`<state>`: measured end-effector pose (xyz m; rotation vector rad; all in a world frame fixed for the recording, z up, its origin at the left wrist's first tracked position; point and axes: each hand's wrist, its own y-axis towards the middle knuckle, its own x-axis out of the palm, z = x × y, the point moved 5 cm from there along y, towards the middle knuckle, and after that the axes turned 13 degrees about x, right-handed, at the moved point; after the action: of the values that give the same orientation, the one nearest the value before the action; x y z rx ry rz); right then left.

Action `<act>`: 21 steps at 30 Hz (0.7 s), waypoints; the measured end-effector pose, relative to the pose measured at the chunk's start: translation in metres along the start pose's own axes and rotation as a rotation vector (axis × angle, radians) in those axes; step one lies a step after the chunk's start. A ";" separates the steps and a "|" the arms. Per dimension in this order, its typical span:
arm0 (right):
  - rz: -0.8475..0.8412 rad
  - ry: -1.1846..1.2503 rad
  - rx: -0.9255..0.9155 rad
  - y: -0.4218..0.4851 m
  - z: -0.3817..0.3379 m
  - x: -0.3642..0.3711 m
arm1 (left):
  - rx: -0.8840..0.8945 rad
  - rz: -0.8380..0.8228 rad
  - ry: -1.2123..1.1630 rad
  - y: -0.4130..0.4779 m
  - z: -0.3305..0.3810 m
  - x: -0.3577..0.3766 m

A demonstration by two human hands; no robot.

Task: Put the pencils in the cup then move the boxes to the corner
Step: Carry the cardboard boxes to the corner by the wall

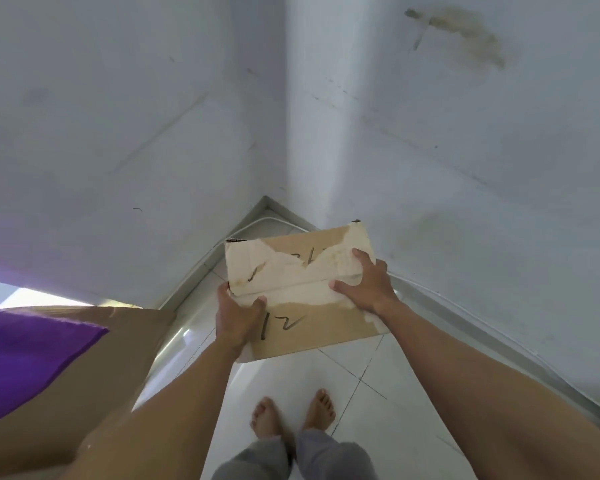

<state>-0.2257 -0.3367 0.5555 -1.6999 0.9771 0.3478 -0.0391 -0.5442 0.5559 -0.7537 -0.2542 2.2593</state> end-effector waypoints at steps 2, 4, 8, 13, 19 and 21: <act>0.001 -0.007 -0.006 0.021 0.004 0.004 | -0.004 0.002 -0.007 0.009 -0.009 0.016; 0.003 -0.012 -0.013 0.045 0.010 0.014 | -0.021 0.012 -0.017 0.020 -0.024 0.034; -0.037 -0.055 -0.052 0.104 0.032 0.052 | -0.070 0.068 -0.006 0.039 -0.075 0.075; -0.032 -0.116 -0.118 0.200 0.062 0.103 | -0.073 0.127 -0.014 0.078 -0.148 0.147; -0.007 -0.167 -0.185 0.304 0.098 0.168 | -0.034 0.166 0.018 0.128 -0.242 0.228; -0.001 -0.197 -0.219 0.339 0.105 0.191 | -0.046 0.167 0.037 0.145 -0.275 0.255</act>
<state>-0.3363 -0.3476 0.1680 -1.8219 0.8162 0.6290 -0.1056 -0.4804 0.1643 -0.8679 -0.2336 2.4010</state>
